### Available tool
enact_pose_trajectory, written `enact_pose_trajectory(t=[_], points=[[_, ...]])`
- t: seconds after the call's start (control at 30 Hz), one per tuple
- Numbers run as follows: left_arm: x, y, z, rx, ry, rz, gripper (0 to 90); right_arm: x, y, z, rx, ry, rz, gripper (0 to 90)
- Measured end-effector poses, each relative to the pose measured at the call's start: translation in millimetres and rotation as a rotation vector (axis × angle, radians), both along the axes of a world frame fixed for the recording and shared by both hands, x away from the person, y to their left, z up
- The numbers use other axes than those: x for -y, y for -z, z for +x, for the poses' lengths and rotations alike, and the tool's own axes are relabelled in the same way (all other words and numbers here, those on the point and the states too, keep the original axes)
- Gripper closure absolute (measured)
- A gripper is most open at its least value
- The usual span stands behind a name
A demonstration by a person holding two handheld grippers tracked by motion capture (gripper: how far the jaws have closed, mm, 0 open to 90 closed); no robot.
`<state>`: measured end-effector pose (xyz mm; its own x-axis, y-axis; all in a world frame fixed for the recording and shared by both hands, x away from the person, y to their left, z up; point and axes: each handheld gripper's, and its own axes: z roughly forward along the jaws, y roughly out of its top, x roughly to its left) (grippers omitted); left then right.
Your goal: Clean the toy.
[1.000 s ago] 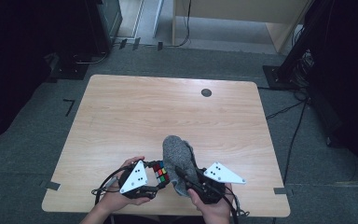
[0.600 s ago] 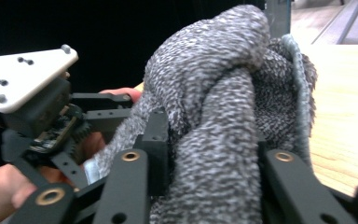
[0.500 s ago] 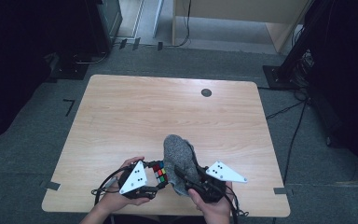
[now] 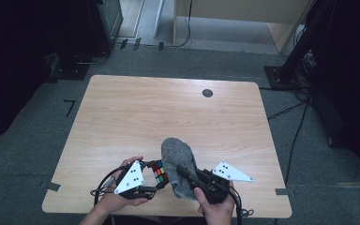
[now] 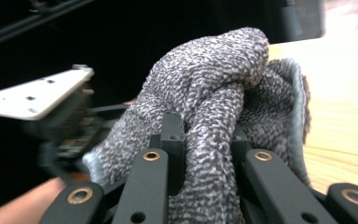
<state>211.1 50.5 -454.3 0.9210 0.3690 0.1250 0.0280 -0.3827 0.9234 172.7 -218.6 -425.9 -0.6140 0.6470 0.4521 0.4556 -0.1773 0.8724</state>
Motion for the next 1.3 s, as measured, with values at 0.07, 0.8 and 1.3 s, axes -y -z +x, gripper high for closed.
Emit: enact_pose_trajectory(t=[0.07, 0.8, 1.3], points=[[-0.3, 0.3, 0.6, -0.003, 0.000, -0.002, 34.2, 5.1, 2.1, 1.6, 0.007, 0.071, -0.081, 78.0], [4.9, 2.5, -0.8, 0.015, -0.019, 0.045, 34.2, -8.9, -13.1, -11.3, 0.066, 0.018, -0.091, 76.4], [5.5, 2.6, -1.7, 0.010, -0.004, 0.032, 34.3, -7.1, -19.8, -14.3, 0.095, 0.022, -0.090, 76.4]])
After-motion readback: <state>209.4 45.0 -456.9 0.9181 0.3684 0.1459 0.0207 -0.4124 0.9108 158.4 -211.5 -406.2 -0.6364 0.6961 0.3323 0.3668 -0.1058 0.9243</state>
